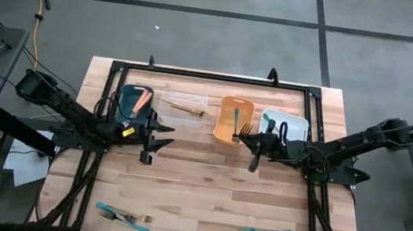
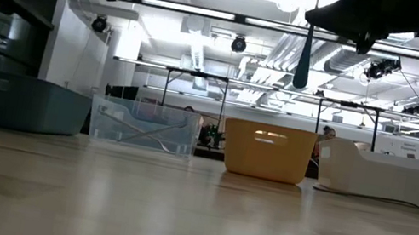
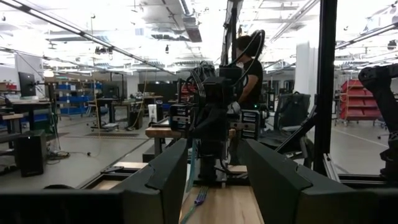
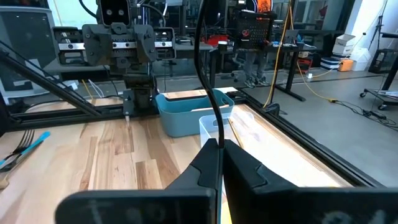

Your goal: Sort silverware by color (type)

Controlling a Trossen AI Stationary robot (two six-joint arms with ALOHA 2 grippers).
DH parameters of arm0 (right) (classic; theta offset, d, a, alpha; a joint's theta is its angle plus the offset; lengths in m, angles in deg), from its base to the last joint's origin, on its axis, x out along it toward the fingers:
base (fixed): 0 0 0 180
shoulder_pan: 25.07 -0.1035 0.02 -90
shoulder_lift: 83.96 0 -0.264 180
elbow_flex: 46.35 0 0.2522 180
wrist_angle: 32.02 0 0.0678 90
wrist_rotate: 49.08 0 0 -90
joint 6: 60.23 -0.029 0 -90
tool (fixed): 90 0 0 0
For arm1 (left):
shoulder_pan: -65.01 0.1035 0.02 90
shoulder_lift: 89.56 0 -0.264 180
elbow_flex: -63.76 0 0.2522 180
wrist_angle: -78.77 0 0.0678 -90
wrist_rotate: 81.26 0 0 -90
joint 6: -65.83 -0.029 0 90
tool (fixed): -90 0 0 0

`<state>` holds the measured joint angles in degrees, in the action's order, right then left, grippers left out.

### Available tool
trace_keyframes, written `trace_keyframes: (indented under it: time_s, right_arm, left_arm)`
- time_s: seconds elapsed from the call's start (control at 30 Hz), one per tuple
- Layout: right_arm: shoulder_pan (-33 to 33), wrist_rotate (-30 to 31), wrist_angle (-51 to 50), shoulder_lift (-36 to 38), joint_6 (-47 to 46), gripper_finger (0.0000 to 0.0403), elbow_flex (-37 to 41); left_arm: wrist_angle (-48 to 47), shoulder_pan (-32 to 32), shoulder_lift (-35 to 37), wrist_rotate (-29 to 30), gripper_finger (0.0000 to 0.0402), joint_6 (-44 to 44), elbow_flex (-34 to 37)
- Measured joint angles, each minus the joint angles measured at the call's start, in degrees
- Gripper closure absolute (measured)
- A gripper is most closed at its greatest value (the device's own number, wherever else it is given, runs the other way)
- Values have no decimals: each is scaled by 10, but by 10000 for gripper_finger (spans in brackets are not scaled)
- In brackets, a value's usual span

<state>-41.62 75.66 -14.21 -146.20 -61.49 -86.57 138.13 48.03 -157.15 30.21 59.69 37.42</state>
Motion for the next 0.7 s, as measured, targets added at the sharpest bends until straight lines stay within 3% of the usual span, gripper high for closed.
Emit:
trace_keyframes:
  time_s: [0.5,0.7]
  right_arm:
    - [11,7,0,0,39,402,0]
    - [70,74,19,0,125,402,0]
  left_arm:
    - [0,0,0,0,247,-6,0]
    - [0,20,0,8,247,-146,0]
